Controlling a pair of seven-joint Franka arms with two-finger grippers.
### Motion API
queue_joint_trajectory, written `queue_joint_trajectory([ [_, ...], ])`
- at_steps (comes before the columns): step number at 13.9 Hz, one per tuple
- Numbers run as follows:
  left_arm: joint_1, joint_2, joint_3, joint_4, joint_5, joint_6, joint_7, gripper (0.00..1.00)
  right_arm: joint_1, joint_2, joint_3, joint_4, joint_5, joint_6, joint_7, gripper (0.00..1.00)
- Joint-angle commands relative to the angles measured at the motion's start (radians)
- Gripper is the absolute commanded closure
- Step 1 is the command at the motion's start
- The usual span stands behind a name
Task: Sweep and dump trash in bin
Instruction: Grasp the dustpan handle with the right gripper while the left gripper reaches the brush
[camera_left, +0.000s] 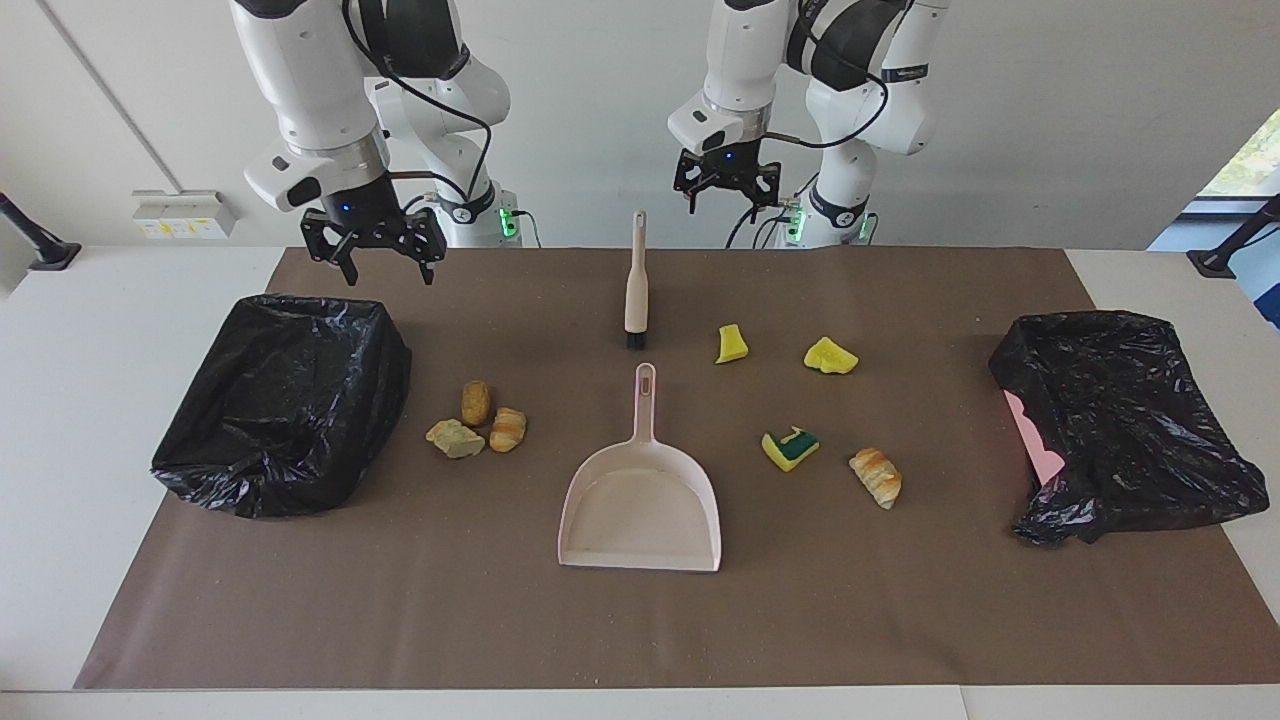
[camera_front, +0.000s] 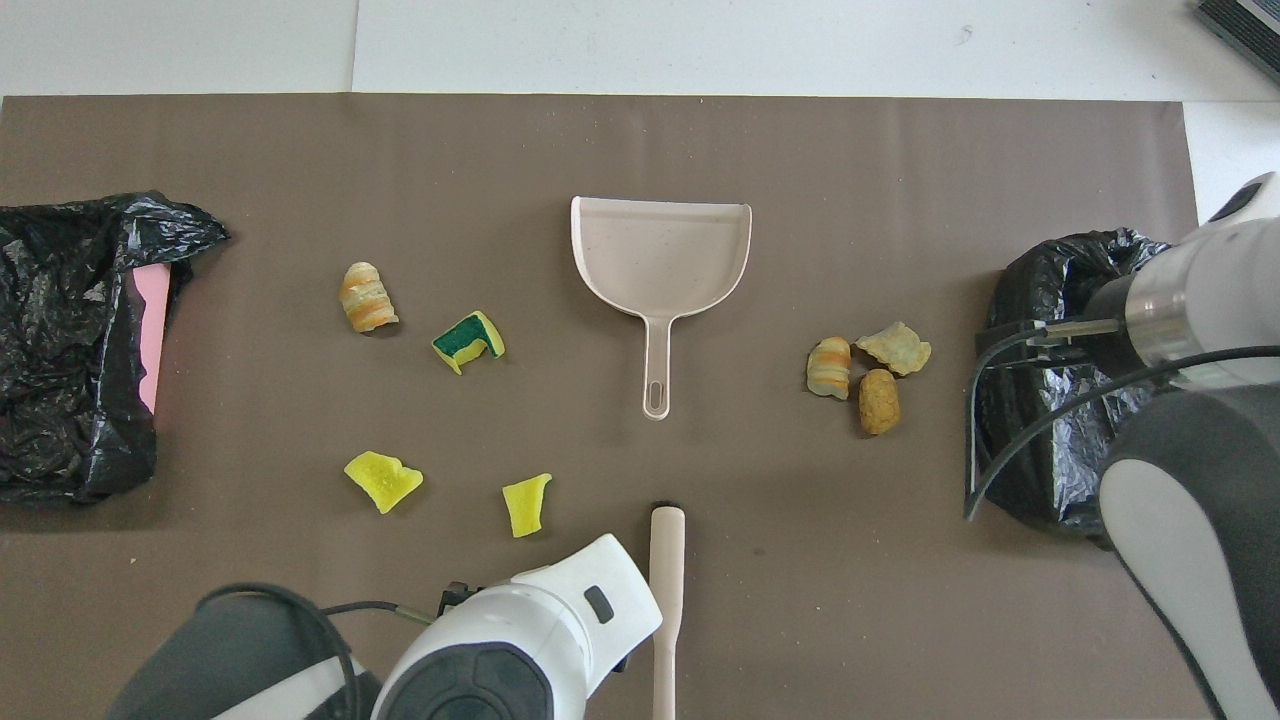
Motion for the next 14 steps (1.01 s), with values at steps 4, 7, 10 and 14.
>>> queue_joint_trajectory([
  [4, -0.131, 0.132, 0.021, -0.089, -0.009, 0.229, -0.154, 0.00, 0.049, 0.095, 0.004, 0.024, 0.016, 0.096, 0.106, 0.00],
  [7, -0.160, 0.155, 0.021, -0.098, -0.012, 0.267, -0.180, 0.00, 0.049, 0.116, 0.002, 0.024, 0.057, 0.100, 0.109, 0.00],
  [10, -0.168, 0.152, 0.019, -0.126, -0.069, 0.269, -0.160, 0.00, 0.053, 0.144, 0.004, 0.024, 0.097, 0.119, 0.141, 0.00],
  [14, -0.190, 0.175, 0.019, -0.130, -0.070, 0.284, -0.152, 0.01, 0.125, 0.219, 0.004, 0.073, 0.104, 0.120, 0.230, 0.00],
])
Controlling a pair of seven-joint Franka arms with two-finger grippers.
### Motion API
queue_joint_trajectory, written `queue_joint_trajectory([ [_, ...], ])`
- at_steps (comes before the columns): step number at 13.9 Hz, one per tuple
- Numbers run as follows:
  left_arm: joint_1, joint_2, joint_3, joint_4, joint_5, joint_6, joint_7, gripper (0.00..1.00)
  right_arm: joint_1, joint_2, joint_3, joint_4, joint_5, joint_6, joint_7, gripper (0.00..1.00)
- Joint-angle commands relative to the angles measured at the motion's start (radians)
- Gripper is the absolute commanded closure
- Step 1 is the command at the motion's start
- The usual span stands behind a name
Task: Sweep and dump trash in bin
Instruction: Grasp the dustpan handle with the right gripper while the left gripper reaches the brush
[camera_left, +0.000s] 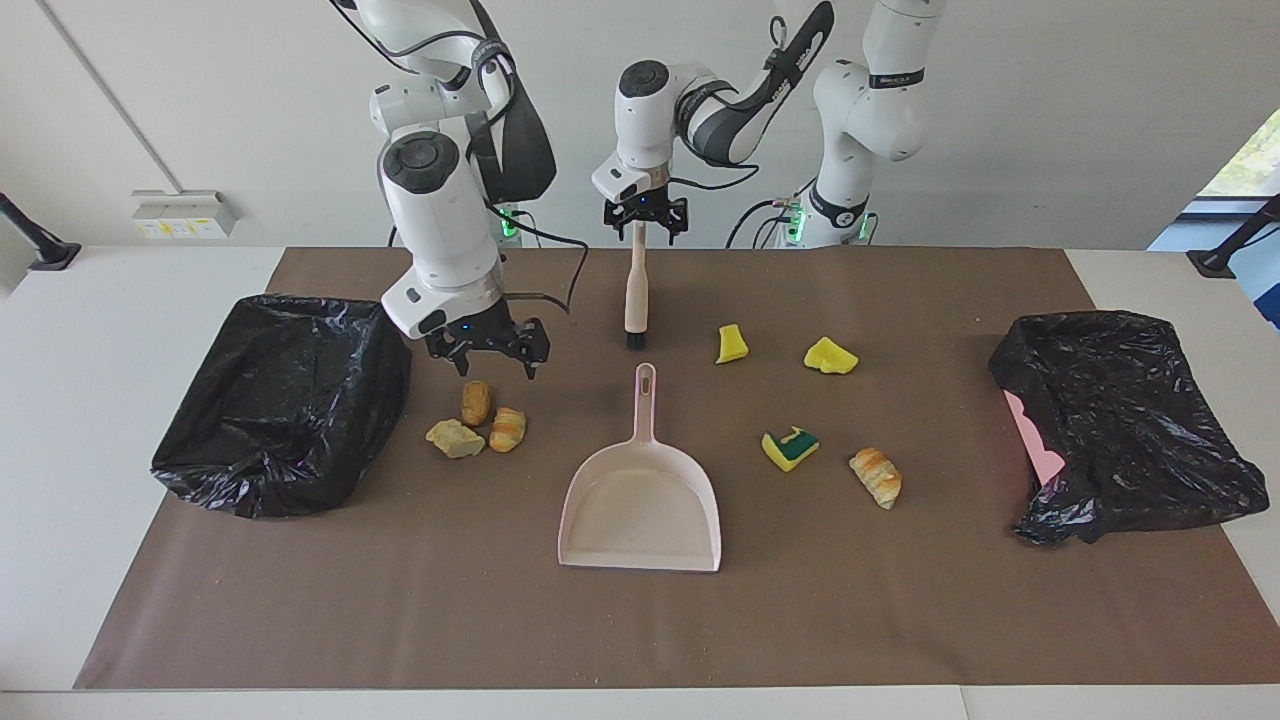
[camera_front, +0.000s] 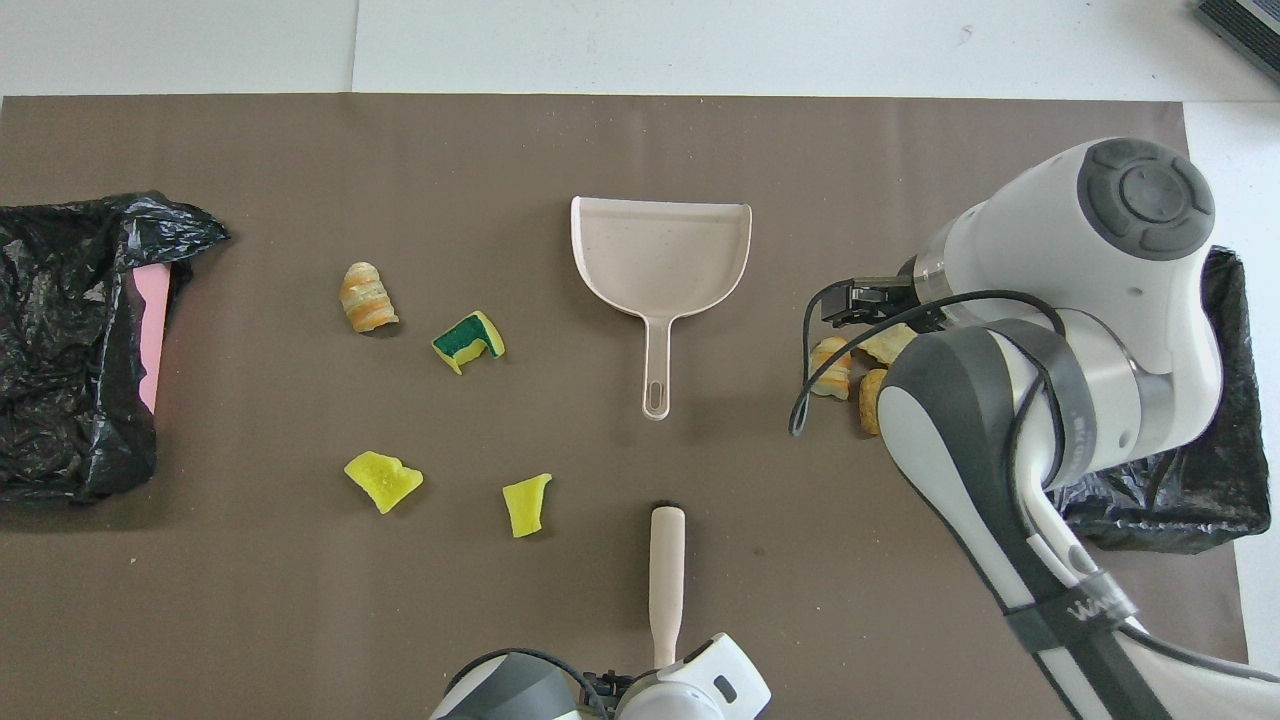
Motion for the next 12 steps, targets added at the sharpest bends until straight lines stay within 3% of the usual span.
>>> queue_joint_trajectory([
  [1, -0.033, 0.003, 0.019, -0.028, -0.023, 0.042, 0.012, 0.05, 0.047, 0.100, 0.006, 0.096, 0.012, 0.009, 0.080, 0.00],
  [3, -0.034, 0.033, 0.019, -0.023, -0.042, 0.053, 0.030, 0.07, 0.087, 0.180, 0.007, 0.181, 0.013, 0.009, 0.151, 0.00],
  [5, -0.028, 0.041, 0.021, -0.017, -0.068, 0.065, 0.039, 0.24, 0.100, 0.225, 0.007, 0.198, 0.079, 0.044, 0.155, 0.00],
  [7, -0.031, 0.041, 0.021, -0.017, -0.069, 0.062, 0.033, 0.42, 0.136, 0.249, 0.007, 0.198, 0.087, 0.057, 0.162, 0.00],
  [8, -0.031, 0.041, 0.021, -0.014, -0.069, 0.056, 0.026, 0.65, 0.158, 0.265, 0.007, 0.198, 0.087, 0.061, 0.184, 0.00],
  [9, -0.031, 0.041, 0.022, -0.012, -0.069, 0.047, 0.023, 0.77, 0.181, 0.277, 0.007, 0.198, 0.084, 0.084, 0.210, 0.00],
  [11, -0.025, 0.029, 0.024, -0.009, -0.069, 0.019, 0.023, 0.97, 0.181, 0.286, 0.007, 0.198, 0.089, 0.098, 0.206, 0.00],
  [12, -0.021, 0.017, 0.028, 0.004, -0.068, -0.025, 0.029, 1.00, 0.193, 0.300, 0.009, 0.196, 0.087, 0.124, 0.209, 0.00],
])
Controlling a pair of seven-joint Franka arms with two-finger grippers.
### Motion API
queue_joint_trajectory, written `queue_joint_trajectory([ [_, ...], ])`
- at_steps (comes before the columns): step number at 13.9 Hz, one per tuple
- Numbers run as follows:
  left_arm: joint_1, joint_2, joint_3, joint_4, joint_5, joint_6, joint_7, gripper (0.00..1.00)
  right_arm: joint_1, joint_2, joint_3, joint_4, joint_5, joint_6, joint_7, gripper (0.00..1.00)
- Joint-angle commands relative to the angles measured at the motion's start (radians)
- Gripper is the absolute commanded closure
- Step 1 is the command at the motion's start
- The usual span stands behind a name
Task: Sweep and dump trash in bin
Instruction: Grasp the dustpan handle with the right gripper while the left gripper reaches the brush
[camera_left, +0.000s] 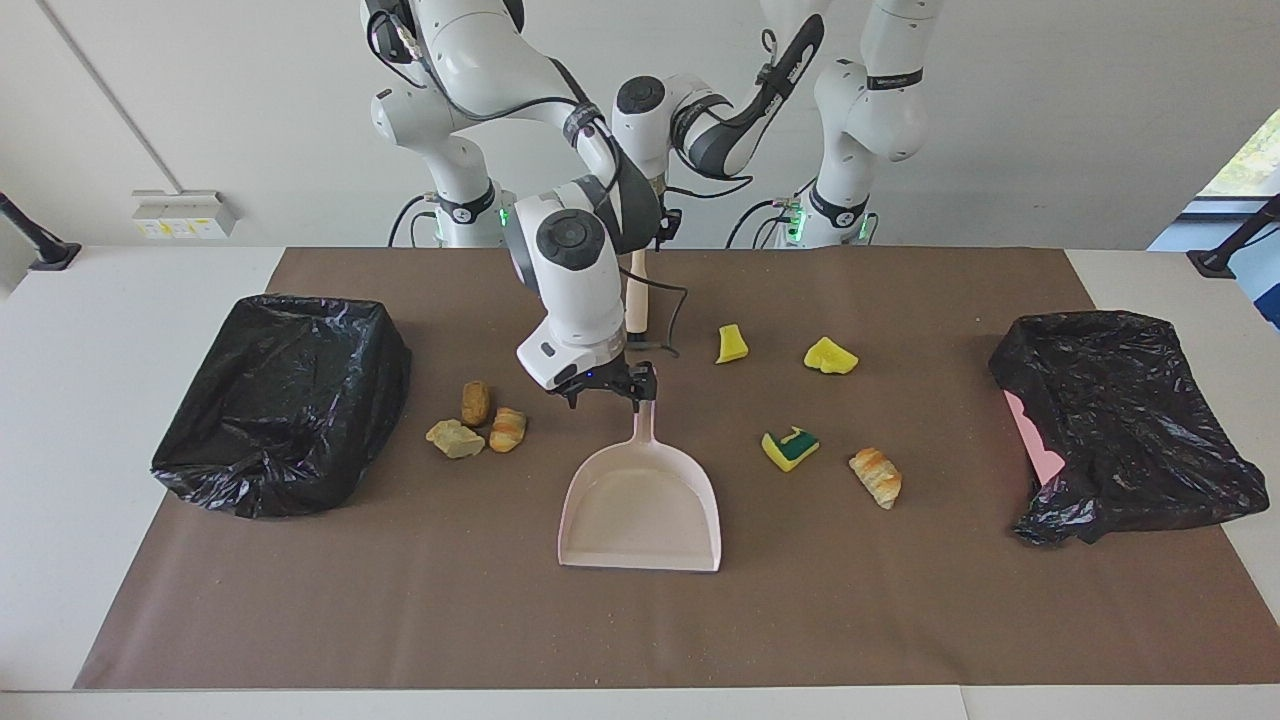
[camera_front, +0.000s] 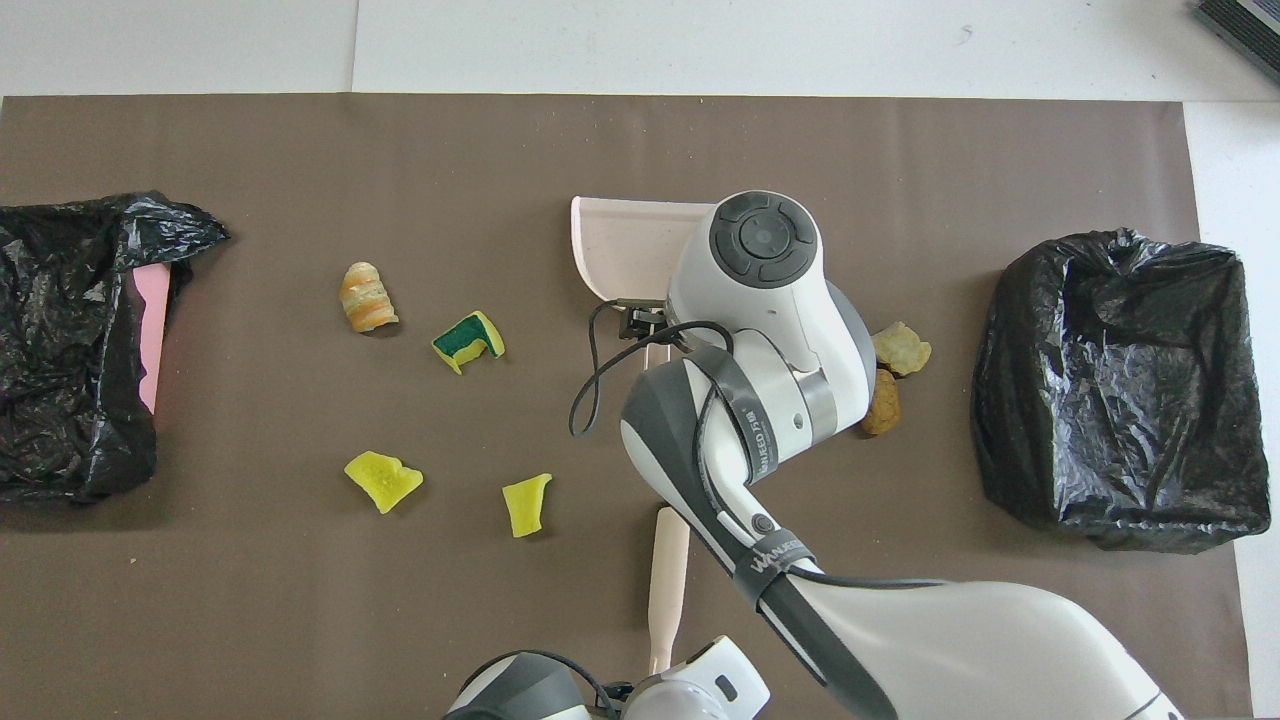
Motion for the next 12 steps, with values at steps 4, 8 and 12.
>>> queue_joint_trajectory([
  [4, 0.082, -0.086, 0.027, 0.049, 0.009, -0.233, 0.073, 1.00, 0.024, 0.041, 0.003, 0.017, 0.013, 0.063, 0.003, 0.00],
  [8, 0.237, -0.183, 0.027, 0.058, 0.036, -0.485, 0.218, 1.00, 0.040, 0.050, 0.005, -0.012, 0.013, 0.105, -0.014, 0.00],
  [12, 0.463, -0.212, 0.027, 0.101, 0.136, -0.519, 0.472, 1.00, 0.041, 0.047, 0.003, -0.028, 0.024, 0.099, -0.031, 1.00],
])
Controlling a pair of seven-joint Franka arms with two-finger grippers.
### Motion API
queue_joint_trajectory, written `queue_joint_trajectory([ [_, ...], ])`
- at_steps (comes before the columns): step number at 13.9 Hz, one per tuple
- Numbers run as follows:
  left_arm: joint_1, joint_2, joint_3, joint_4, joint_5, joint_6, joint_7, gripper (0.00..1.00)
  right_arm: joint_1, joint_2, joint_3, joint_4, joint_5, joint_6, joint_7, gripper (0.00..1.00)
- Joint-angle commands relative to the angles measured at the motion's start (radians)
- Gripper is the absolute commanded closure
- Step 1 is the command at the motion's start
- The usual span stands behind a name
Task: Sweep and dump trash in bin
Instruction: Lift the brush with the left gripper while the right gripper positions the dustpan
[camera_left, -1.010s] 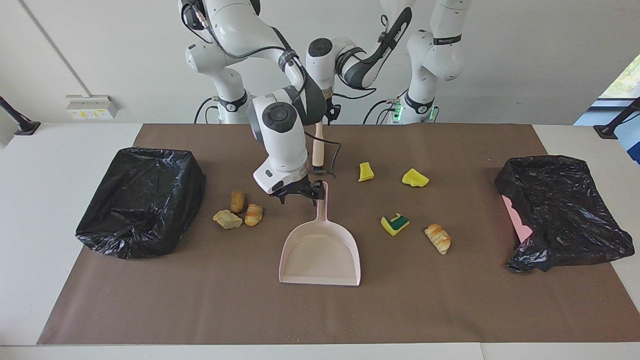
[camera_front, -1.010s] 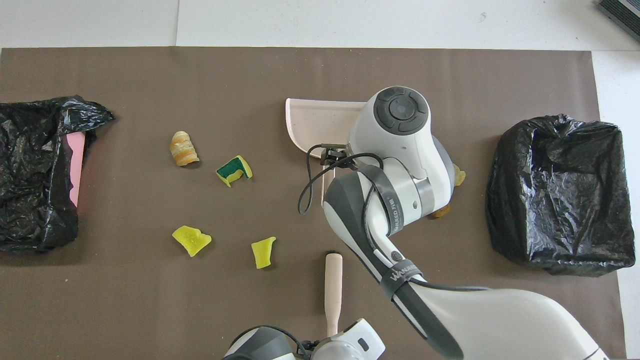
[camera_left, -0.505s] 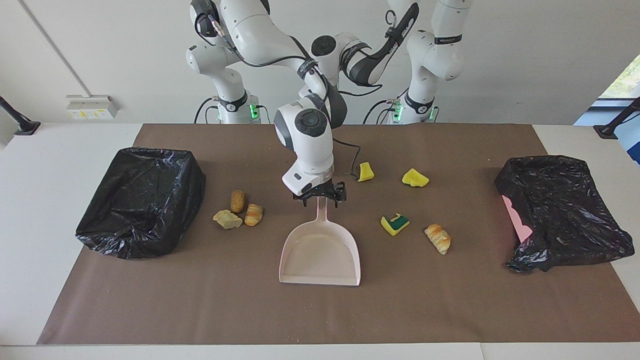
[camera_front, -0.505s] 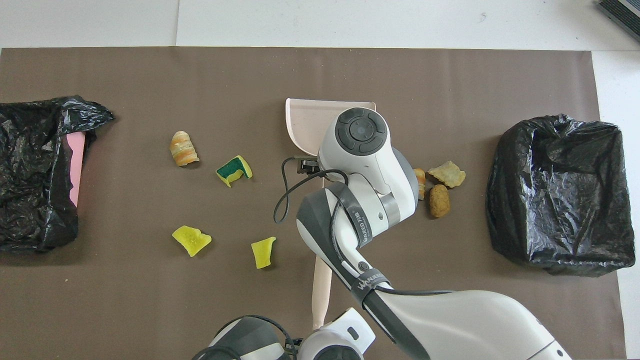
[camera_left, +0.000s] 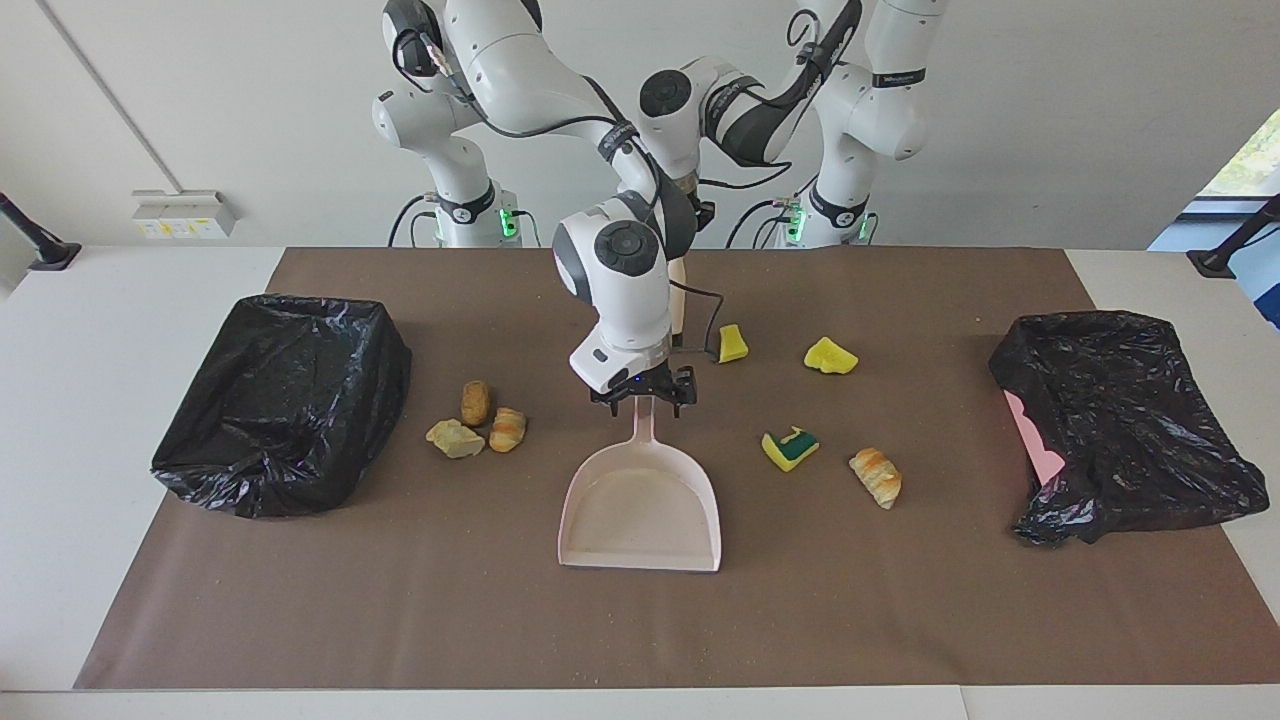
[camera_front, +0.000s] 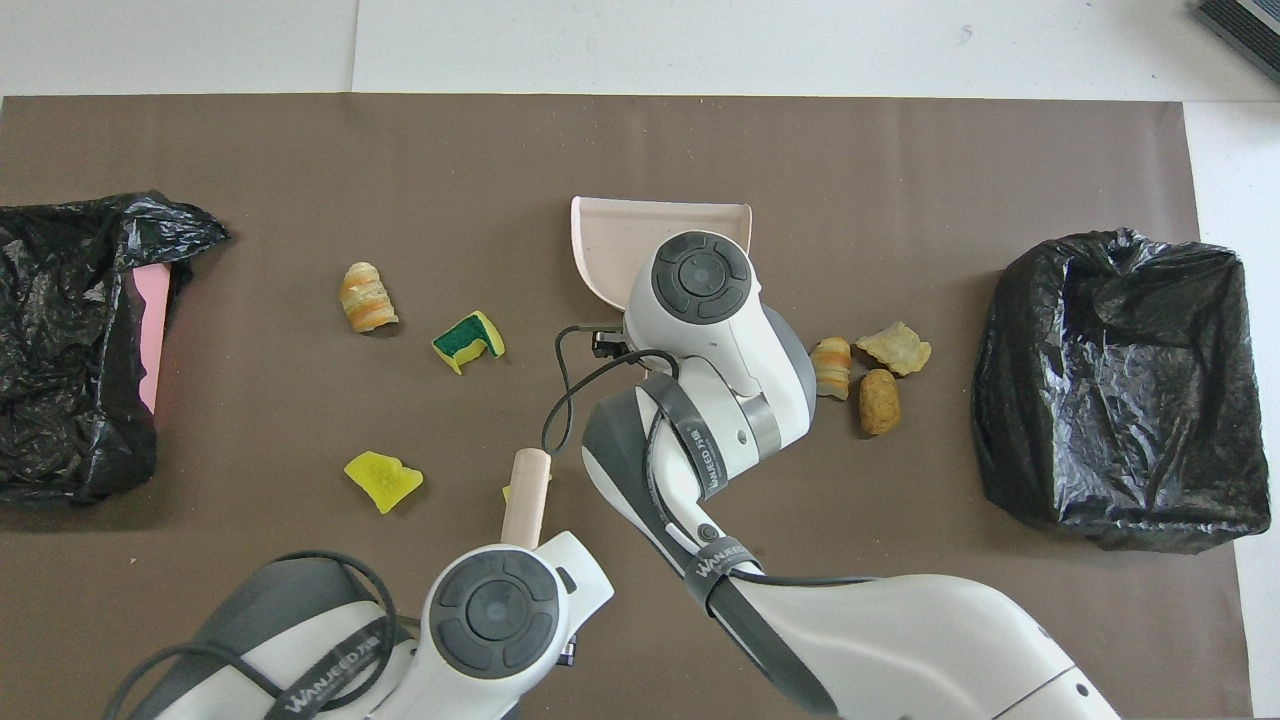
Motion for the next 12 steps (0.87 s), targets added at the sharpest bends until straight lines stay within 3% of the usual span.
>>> queue_joint_trajectory([
  [1, 0.159, 0.008, -0.010, 0.044, 0.054, -0.032, 0.248, 1.00, -0.011, -0.008, 0.004, -0.011, 0.010, 0.003, -0.025, 1.00],
  [7, 0.506, 0.159, -0.010, 0.214, 0.131, -0.007, 0.634, 1.00, -0.016, -0.023, 0.005, 0.021, -0.083, -0.089, -0.109, 1.00],
  [9, 0.569, 0.219, -0.012, 0.296, 0.232, 0.012, 0.761, 1.00, -0.017, -0.058, 0.005, 0.017, -0.070, -0.139, -0.285, 1.00],
  [12, 0.649, 0.332, -0.010, 0.402, 0.252, 0.081, 0.860, 1.00, -0.058, -0.164, 0.007, -0.011, -0.059, -0.267, -0.556, 1.00],
])
